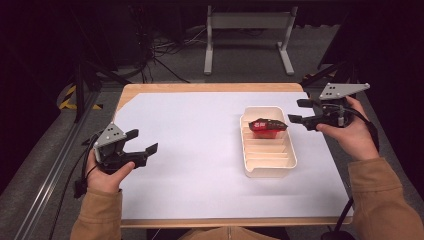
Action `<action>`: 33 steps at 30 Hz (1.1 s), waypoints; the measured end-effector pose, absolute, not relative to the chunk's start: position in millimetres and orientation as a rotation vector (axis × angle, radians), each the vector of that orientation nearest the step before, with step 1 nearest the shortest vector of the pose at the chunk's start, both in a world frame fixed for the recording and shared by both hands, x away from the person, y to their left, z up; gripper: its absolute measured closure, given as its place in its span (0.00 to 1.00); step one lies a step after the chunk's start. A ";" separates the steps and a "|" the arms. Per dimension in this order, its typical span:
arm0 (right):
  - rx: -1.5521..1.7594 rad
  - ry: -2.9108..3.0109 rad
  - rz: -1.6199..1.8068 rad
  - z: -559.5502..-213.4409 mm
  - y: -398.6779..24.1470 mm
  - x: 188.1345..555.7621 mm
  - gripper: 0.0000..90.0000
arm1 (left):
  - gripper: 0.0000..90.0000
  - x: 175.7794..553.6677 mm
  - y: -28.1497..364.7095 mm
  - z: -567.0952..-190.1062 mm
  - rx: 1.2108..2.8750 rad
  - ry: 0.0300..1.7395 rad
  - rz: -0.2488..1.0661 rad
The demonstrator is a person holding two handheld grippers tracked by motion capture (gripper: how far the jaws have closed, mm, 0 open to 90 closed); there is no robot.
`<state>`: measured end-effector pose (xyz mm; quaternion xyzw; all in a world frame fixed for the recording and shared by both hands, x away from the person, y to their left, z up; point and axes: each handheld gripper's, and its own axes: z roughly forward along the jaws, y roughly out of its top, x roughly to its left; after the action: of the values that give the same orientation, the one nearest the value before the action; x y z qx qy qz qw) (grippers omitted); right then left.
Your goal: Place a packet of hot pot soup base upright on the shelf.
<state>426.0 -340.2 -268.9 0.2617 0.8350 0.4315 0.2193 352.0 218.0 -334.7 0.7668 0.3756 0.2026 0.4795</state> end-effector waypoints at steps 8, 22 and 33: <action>0.812 2.251 1.200 -276.2 -362.7 421.7 0.35 | 0.21 353.7 226.2 -338.6 1.844 0.938 0.490; 0.942 2.171 1.153 -320.0 -388.0 421.7 0.33 | 0.21 360.3 242.6 -353.4 1.806 0.986 0.494; 1.033 2.135 1.145 -361.0 -400.7 417.7 0.33 | 0.22 366.0 250.5 -365.4 1.813 1.016 0.501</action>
<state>417.7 -400.7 -361.0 0.3798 0.7846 0.4207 0.2514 366.0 250.5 -365.4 0.7436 0.4165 0.2054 0.4810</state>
